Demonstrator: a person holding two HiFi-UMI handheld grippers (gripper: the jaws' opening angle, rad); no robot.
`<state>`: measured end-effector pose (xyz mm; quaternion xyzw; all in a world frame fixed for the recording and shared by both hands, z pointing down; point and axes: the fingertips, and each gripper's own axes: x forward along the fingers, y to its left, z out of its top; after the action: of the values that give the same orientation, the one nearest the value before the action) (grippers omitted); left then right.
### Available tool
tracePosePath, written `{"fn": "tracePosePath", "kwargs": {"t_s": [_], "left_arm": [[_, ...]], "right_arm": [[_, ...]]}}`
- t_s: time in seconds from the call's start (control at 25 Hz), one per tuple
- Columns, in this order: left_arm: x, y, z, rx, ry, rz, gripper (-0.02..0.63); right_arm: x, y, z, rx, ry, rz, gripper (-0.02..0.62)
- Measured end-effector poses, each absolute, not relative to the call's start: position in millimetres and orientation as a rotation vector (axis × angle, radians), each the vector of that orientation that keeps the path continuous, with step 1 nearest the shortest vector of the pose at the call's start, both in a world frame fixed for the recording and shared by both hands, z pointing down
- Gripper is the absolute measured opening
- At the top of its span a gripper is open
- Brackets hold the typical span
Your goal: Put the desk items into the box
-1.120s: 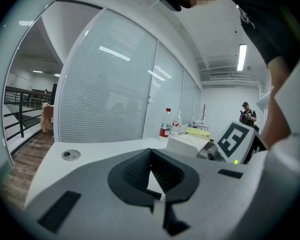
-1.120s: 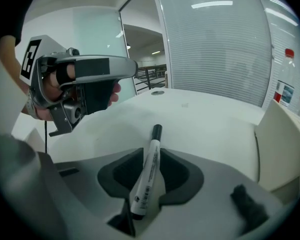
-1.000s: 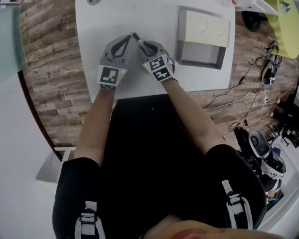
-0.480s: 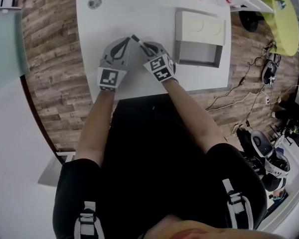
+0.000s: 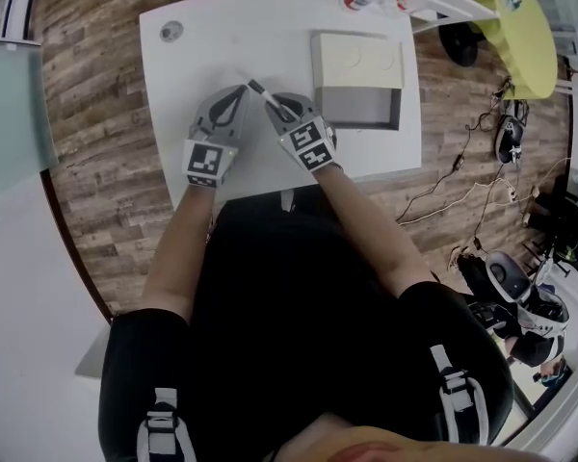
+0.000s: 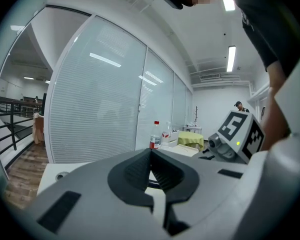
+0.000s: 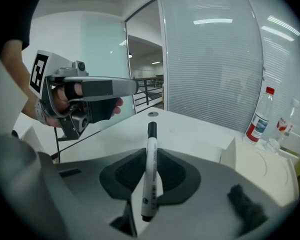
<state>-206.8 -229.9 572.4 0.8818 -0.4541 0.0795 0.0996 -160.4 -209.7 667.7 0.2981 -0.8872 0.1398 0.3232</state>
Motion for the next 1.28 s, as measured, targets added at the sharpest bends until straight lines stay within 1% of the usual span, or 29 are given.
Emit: {"fn": "tracePosePath", "kwargs": {"t_s": [0.64, 1.28], "left_arm": [[-141, -231, 532, 2.596, -1.468, 0.191, 0.012], [-70, -230, 543, 2.562, -1.482, 0.175, 0.012]], "right_arm": [[-87, -216, 612, 0.769, -2.467, 0.344, 0.074], [-4, -221, 622, 0.76, -2.442, 0.337, 0.074]]}}
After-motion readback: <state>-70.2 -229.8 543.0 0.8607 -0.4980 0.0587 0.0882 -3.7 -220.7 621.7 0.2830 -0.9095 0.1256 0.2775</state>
